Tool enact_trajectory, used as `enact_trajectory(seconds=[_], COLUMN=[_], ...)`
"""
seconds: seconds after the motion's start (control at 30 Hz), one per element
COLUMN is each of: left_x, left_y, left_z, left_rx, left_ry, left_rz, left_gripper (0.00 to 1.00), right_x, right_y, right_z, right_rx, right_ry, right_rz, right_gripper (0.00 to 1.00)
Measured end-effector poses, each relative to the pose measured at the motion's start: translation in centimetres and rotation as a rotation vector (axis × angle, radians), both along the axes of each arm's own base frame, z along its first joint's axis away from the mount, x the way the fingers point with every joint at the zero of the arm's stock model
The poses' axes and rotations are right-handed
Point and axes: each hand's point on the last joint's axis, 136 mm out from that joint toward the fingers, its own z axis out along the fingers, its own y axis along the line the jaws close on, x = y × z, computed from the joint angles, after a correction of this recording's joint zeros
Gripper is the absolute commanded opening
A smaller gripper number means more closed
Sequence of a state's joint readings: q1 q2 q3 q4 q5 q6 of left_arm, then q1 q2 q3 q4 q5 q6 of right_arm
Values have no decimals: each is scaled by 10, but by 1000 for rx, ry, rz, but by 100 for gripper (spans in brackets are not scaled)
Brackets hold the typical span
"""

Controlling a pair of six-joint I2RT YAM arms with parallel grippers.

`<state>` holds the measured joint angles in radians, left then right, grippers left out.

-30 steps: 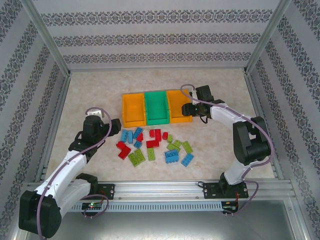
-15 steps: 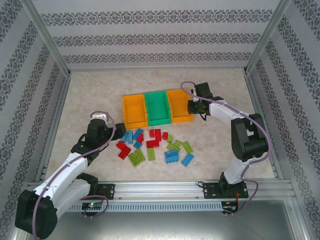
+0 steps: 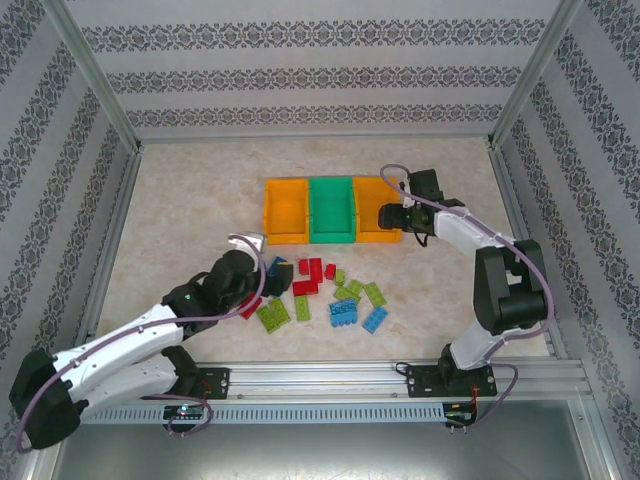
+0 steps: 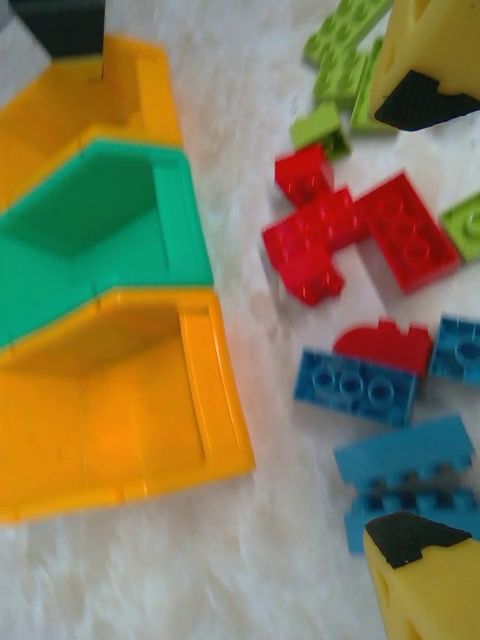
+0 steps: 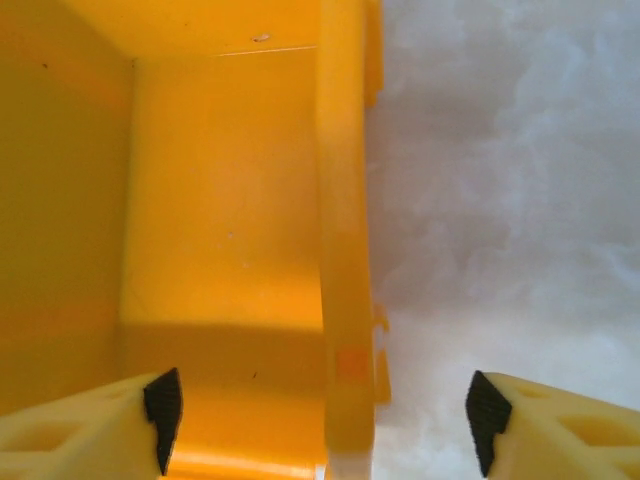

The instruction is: Sort the legos into containers by color

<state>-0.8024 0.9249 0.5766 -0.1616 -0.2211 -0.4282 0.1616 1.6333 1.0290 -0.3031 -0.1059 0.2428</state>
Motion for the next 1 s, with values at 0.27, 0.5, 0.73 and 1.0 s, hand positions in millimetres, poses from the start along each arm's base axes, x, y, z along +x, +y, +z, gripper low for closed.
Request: enact_trajectory(seconds=[0.27, 0.5, 0.73, 1.0], left_x=[3, 4, 4, 0], left_y=[-37, -44, -52, -56], left_z=[-17, -27, -23, -27], left_rx=[100, 121, 121, 133], left_ry=[57, 70, 37, 17], left_rz=[-58, -90, -147, -195], left_gripper=[100, 99, 99, 99], right_x=[-51, -146, -219, -248], right_y=[20, 64, 55, 61], right_z=[52, 23, -14, -25], right_rx=[47, 108, 102, 150], right_ry=[-136, 29, 215, 305], right_rz=[58, 100, -31, -158], right_gripper=[90, 87, 83, 80])
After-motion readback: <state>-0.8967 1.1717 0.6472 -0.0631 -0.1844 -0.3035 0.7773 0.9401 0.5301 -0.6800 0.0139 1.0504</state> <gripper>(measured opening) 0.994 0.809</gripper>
